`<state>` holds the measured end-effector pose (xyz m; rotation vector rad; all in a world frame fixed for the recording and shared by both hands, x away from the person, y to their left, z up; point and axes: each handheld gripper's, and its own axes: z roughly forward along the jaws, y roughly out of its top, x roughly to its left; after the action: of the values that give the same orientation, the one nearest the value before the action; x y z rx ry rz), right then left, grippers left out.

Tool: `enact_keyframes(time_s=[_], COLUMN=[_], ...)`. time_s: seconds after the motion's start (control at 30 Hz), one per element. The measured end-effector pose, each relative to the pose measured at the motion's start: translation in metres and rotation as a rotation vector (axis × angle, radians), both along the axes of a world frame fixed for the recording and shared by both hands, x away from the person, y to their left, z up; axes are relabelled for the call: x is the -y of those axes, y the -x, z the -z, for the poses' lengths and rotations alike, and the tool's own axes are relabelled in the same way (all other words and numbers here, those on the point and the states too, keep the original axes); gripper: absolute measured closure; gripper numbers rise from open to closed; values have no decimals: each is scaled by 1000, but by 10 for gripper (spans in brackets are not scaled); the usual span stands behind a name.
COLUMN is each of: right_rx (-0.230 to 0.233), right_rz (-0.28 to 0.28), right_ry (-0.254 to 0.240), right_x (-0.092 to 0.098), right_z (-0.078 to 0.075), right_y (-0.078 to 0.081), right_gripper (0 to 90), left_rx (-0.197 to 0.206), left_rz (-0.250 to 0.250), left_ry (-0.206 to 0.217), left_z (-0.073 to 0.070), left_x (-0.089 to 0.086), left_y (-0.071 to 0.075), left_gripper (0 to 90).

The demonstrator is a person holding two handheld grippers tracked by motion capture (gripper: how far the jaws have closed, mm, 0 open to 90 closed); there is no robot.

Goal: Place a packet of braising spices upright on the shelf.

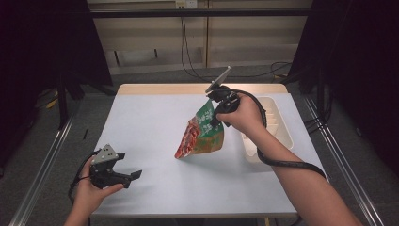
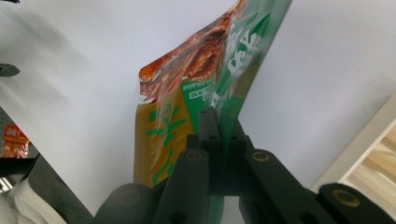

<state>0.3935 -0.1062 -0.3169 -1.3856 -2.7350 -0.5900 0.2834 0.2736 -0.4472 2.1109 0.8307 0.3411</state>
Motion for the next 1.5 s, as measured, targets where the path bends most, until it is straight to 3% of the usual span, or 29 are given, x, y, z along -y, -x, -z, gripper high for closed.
enact_keyframes(time_s=[0.17, 0.53, 0.83, 1.13, 1.33, 1.5], right_rx=[-5, -81, -106, -117, -122, -125], right_rz=[-17, -32, -49, -133, -163, -177], right_ry=[24, 108, 160, 209, 258, 269], right_x=[-1, -5, -9, -12, -10, -7], right_z=[-7, -30, -44, -59, -65, -70], right_y=[-5, -16, -18, -18, -16, -16], right_gripper=[900, 900, 900, 900, 900, 900], left_rx=[0, 3, 0, 9, 4, 7], left_rz=[-5, 6, 11, 3, -3, -5], left_ry=[10, 7, 1, 2, 7, 6], left_z=[0, -2, -3, -4, -4, -4], left_x=[1, 0, 0, 0, -1, 0], left_y=[1, 1, 1, 2, 2, 3], left_gripper=[52, 53, 56, 56, 56, 57])
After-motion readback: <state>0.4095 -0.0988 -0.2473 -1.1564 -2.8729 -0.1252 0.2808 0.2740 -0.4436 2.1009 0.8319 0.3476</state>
